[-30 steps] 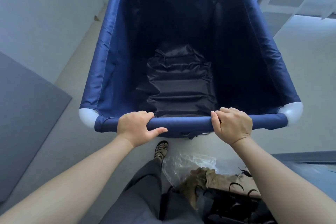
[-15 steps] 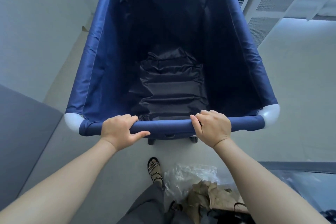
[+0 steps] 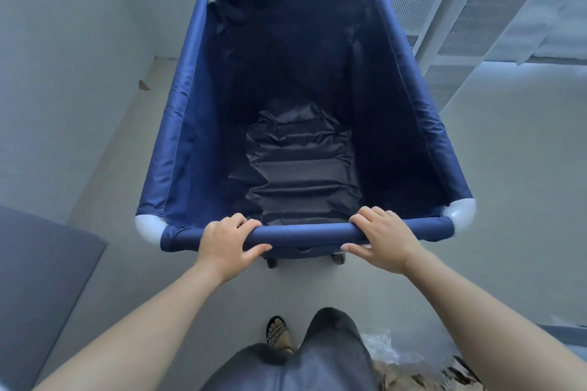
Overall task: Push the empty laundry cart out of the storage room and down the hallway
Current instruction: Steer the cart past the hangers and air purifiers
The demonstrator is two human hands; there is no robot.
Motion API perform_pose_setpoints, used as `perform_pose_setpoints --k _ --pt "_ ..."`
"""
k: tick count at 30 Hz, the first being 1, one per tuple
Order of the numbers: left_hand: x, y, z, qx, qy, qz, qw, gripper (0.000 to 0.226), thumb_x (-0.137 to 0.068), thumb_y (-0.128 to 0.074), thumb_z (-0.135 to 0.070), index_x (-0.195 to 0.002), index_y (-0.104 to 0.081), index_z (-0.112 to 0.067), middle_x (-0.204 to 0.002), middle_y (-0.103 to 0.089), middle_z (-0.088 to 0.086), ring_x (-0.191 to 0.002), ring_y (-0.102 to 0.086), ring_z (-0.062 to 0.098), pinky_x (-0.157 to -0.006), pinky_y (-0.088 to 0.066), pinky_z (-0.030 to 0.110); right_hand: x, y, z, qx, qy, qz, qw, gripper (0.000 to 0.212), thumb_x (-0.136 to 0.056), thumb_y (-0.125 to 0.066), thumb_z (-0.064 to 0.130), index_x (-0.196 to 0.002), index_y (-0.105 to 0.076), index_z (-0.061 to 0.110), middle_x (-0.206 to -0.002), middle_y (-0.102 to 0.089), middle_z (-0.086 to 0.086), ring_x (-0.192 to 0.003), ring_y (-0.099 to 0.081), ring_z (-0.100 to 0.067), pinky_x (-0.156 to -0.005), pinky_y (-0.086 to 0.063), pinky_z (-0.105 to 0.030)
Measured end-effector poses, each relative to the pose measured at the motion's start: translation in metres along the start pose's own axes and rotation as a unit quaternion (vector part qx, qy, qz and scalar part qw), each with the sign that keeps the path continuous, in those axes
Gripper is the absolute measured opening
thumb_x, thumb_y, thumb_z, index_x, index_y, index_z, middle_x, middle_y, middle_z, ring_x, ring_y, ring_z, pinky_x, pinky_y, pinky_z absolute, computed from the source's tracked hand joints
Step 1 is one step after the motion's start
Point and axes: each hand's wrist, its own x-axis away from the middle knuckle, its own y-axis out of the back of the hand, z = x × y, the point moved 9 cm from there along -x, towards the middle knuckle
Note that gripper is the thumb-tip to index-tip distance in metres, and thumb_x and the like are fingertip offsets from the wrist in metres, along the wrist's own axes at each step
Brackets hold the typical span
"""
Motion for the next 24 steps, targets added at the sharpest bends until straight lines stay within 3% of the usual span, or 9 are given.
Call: perform_pose_setpoints --k 4,13,24 --pt "-0.019 0.001 0.008 -0.016 0.026 0.017 0.999 0.044 -0.081 -0.053 -0.064 -0.109 -0.059 -0.031 -0.095 -0.060 -0.008 -0.084 -0.057 0.018 -0.076 -0.038 0.031 -0.009 0.000 -0.029 0.032 -0.041 0.033 0.998 0.045 -0.088 -0.039 0.063 -0.110 -0.050 0.025 -0.103 -0.048 0.005 -0.093 -0.047 -0.018 -0.079 -0.031 -0.033" --pt "-0.058 0.001 0.005 -0.051 0.081 0.072 0.993 0.046 -0.085 -0.046 -0.064 -0.118 -0.051 -0.032 -0.103 -0.058 -0.005 -0.095 -0.055 0.018 -0.084 -0.034 0.030 -0.045 0.005 -0.053 0.033 -0.027 0.073 0.996 0.045 -0.089 -0.038 0.062 -0.113 -0.046 0.025 -0.107 -0.045 0.003 -0.097 -0.046 -0.019 -0.079 -0.033 -0.035" --pt "-0.090 -0.016 -0.068 -0.081 0.172 0.104 0.976 0.046 -0.086 -0.045 -0.064 -0.119 -0.047 -0.032 -0.108 -0.053 -0.005 -0.103 -0.052 0.017 -0.095 -0.032 0.031 -0.056 0.015 -0.137 0.021 0.096 0.119 0.988 0.043 -0.092 -0.036 0.059 -0.114 -0.043 0.022 -0.108 -0.046 0.002 -0.095 -0.046 -0.020 -0.074 -0.038 -0.033"
